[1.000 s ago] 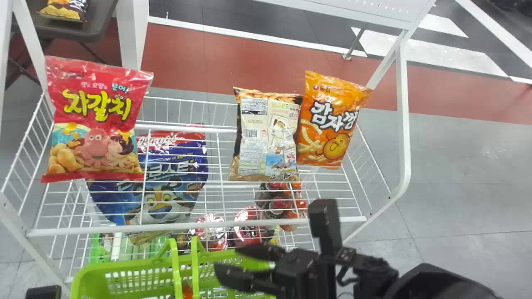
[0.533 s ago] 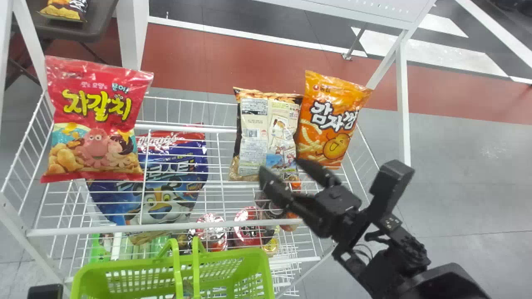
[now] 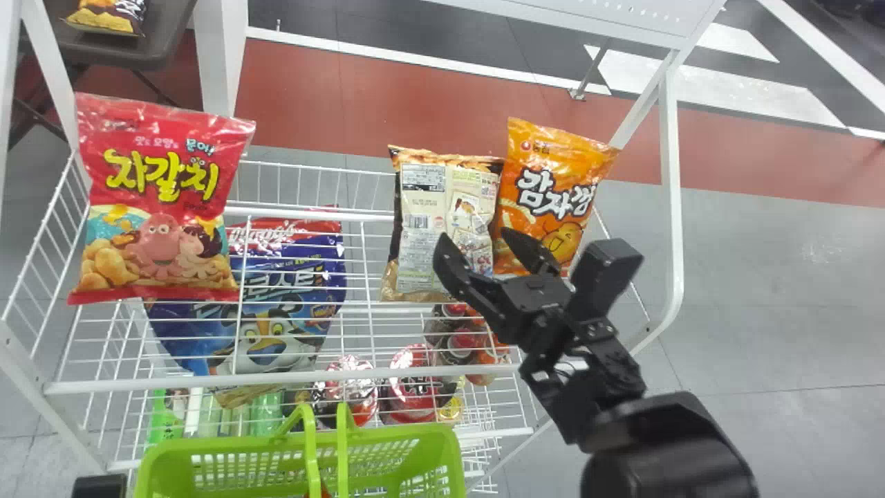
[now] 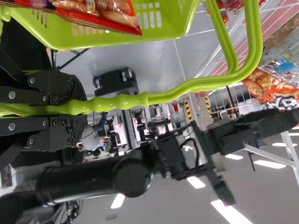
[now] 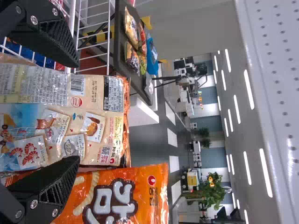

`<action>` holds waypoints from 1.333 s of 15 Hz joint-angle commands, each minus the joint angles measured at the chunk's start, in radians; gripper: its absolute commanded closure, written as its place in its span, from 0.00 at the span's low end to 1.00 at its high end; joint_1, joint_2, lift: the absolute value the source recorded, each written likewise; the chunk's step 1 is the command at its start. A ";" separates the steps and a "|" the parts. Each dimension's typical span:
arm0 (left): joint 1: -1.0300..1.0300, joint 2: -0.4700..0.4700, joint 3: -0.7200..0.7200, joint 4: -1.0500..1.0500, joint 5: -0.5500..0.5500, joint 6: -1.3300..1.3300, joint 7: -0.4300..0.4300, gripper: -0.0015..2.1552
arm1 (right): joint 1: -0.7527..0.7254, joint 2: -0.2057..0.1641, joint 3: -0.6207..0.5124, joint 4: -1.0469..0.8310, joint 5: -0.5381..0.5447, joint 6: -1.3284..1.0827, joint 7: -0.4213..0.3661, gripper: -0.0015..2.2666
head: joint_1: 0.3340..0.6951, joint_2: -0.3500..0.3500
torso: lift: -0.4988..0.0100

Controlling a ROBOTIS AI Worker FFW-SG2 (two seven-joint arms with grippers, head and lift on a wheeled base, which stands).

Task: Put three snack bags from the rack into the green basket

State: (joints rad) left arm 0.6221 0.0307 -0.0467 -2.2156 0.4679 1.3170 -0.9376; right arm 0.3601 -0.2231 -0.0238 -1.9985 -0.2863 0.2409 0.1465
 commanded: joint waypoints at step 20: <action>-0.019 0.000 -0.016 0.002 -0.012 0.002 0.022 0.96 | 0.056 -0.070 -0.084 -0.324 -0.097 0.498 0.047 0.89 | 1.00 0.00 | 0.98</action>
State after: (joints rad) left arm 0.6068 0.0307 -0.0629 -2.2150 0.4574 1.3186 -0.9173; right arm 0.3785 -0.2760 -0.0397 -2.2439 -0.3058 0.6489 0.1838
